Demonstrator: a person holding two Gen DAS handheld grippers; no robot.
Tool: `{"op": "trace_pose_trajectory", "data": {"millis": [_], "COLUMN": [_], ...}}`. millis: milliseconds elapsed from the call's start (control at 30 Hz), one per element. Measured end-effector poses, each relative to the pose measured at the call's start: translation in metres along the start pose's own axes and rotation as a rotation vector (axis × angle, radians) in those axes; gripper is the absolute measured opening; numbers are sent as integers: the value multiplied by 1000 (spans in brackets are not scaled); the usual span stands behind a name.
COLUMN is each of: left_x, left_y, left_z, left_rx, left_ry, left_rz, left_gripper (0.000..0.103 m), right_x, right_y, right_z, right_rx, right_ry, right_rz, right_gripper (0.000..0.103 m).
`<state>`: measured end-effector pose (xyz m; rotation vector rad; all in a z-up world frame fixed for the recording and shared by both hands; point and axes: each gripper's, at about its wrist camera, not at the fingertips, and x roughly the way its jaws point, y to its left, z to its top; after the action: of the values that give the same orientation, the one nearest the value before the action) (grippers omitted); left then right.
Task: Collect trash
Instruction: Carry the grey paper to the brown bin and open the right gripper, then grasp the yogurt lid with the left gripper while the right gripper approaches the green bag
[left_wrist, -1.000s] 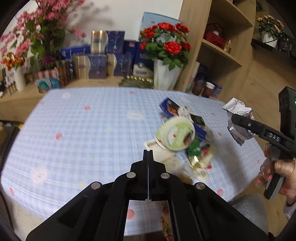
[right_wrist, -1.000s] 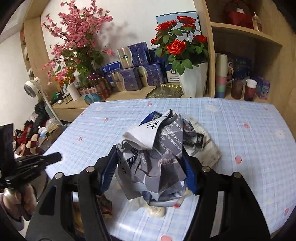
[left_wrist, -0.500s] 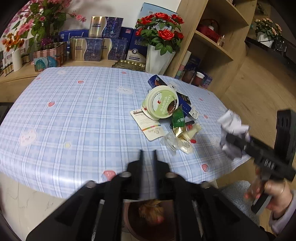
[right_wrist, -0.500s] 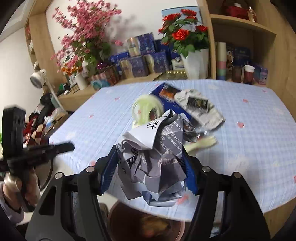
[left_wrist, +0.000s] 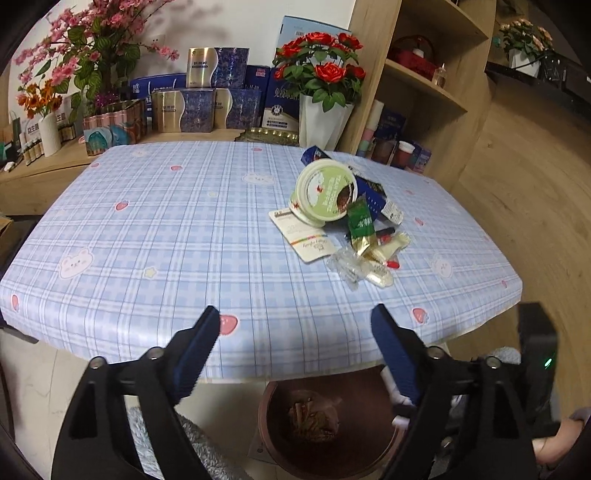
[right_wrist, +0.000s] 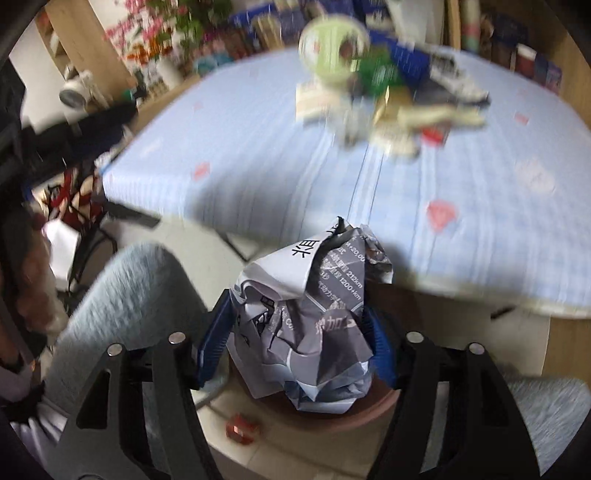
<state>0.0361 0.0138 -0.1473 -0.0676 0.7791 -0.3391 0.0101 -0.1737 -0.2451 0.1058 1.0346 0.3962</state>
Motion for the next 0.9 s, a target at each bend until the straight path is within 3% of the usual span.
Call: {"op": "trace_pose_trajectory", "data": {"millis": [167,300,400,567,767,900], "left_x": [5,12,16,17,25,35], "left_y": [-3,-3,-2,-2,0,-5], "left_z": [-13,-21,-24,-22,-9,8], "left_rx": [8,5,-3,-1,-13,-4], "left_ry": [25,54,67,65,68,67], "left_rz": [24,36,36,41,29,12], "left_gripper": [91,91,91,92,92,92], "right_x": [18,17,13,-10,-43,-53], "right_y": [1,0,-4,-19,-51,-80], "right_z": [-12,-12,-10,3,25,39], "right_rx": [17,35,53,73,124,180], "right_ry": [68,60,44,-47,-225,-271], "right_rz": [-3,-6,-11,-60,-152,-187], "right_gripper": [83,94,95,97,97,97]}}
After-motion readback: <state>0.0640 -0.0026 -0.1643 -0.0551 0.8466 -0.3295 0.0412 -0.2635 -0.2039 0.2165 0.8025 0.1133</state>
